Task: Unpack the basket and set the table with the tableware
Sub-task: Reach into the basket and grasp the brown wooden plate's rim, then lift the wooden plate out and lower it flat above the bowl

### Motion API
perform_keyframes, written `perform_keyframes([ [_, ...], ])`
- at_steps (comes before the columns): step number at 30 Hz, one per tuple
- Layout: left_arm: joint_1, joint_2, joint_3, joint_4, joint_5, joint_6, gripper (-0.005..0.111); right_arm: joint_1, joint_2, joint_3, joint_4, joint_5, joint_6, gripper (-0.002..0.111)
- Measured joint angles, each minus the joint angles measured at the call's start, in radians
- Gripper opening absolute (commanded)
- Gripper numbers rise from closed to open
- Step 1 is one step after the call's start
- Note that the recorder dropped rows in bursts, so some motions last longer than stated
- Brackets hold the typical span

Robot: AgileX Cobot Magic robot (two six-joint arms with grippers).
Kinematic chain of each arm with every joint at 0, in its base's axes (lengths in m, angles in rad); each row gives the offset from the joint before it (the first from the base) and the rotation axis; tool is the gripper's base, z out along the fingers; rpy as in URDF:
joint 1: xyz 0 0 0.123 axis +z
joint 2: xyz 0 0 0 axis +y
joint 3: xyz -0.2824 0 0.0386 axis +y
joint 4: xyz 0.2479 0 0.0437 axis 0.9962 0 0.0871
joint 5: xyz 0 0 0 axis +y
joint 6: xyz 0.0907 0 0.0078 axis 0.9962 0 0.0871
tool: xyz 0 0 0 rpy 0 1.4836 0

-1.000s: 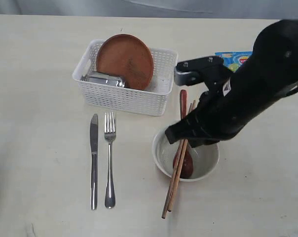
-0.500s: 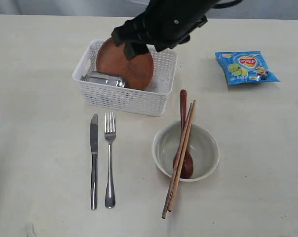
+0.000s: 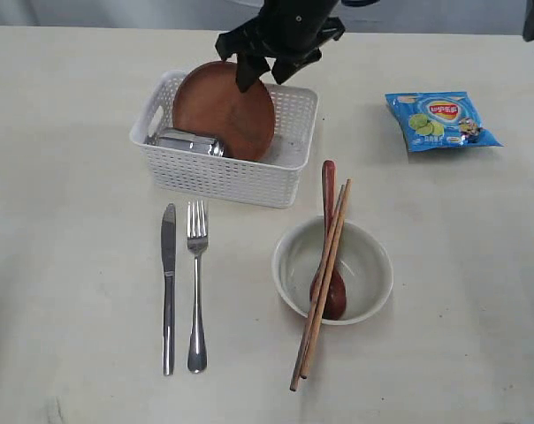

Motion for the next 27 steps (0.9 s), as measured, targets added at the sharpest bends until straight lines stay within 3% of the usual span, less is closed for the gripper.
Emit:
perform_keyframes([
  [9, 0.000, 0.000, 0.000, 0.000, 0.000, 0.000, 0.000, -0.004, 0.043, -0.012, 0.125, 0.078, -0.194, 0.054],
  [11, 0.000, 0.000, 0.000, 0.000, 0.000, 0.000, 0.000, -0.004, 0.046, -0.012, 0.125, 0.078, -0.198, 0.046],
  [18, 0.000, 0.000, 0.000, 0.000, 0.000, 0.000, 0.000, -0.004, 0.054, -0.012, 0.133, 0.084, -0.216, 0.000],
  [27, 0.000, 0.000, 0.000, 0.000, 0.000, 0.000, 0.000, -0.004, 0.056, -0.012, 0.153, 0.094, -0.243, 0.000],
])
